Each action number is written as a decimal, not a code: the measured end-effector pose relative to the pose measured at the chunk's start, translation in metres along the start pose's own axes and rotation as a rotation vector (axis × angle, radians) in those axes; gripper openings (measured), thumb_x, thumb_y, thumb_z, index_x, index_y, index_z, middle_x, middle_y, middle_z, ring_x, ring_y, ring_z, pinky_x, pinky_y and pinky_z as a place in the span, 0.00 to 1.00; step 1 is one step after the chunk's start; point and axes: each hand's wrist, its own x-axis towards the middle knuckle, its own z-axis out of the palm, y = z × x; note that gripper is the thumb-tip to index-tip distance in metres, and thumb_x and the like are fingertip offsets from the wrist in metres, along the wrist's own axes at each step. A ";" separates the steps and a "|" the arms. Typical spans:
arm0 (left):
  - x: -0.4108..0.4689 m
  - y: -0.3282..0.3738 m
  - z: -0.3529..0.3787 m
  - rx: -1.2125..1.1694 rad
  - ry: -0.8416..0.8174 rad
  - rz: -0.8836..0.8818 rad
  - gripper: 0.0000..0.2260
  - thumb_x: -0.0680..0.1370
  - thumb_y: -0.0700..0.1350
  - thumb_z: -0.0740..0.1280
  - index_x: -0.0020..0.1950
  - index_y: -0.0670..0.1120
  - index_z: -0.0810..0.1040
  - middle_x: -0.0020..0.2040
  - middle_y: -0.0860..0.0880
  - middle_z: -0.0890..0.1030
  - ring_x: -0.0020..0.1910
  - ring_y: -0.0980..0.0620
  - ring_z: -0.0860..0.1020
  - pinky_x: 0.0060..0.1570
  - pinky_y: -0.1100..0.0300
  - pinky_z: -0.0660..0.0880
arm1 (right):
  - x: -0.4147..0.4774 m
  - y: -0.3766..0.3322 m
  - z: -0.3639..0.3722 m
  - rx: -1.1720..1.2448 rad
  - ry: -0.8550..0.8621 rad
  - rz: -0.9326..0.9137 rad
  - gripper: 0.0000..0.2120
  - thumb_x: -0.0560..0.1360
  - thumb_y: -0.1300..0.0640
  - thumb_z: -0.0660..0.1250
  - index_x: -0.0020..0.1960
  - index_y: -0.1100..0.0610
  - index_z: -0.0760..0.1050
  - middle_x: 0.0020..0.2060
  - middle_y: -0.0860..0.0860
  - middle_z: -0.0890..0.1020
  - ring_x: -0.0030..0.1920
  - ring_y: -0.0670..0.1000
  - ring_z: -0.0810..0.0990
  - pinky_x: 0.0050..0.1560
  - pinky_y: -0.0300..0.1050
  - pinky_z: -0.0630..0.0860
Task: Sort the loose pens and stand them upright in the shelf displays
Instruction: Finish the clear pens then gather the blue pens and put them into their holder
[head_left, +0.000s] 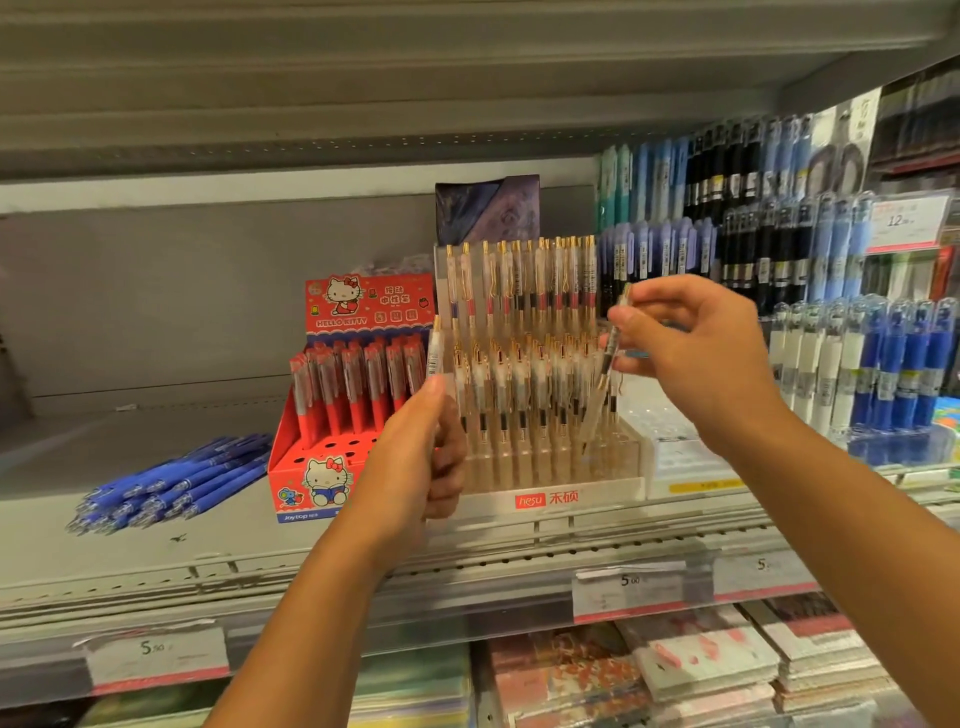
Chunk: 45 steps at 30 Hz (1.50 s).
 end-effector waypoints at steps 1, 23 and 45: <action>0.000 0.002 0.000 -0.070 -0.012 -0.017 0.17 0.82 0.55 0.55 0.36 0.50 0.66 0.30 0.50 0.61 0.25 0.54 0.56 0.23 0.65 0.52 | 0.002 0.002 -0.003 -0.031 0.025 -0.024 0.06 0.75 0.62 0.72 0.49 0.54 0.79 0.43 0.53 0.82 0.40 0.47 0.84 0.36 0.42 0.82; 0.003 -0.011 -0.005 0.305 0.064 0.157 0.07 0.73 0.55 0.71 0.47 0.54 0.82 0.44 0.53 0.81 0.37 0.59 0.77 0.40 0.59 0.75 | -0.003 0.051 -0.005 -0.331 -0.110 -0.098 0.08 0.73 0.57 0.74 0.50 0.52 0.78 0.41 0.47 0.81 0.41 0.45 0.81 0.40 0.47 0.84; 0.009 0.001 0.072 0.093 -0.127 0.034 0.09 0.81 0.39 0.63 0.52 0.43 0.83 0.45 0.46 0.83 0.40 0.48 0.82 0.40 0.53 0.81 | -0.009 0.011 -0.025 0.182 -0.370 0.051 0.12 0.74 0.60 0.73 0.57 0.54 0.79 0.43 0.52 0.86 0.45 0.50 0.85 0.43 0.41 0.81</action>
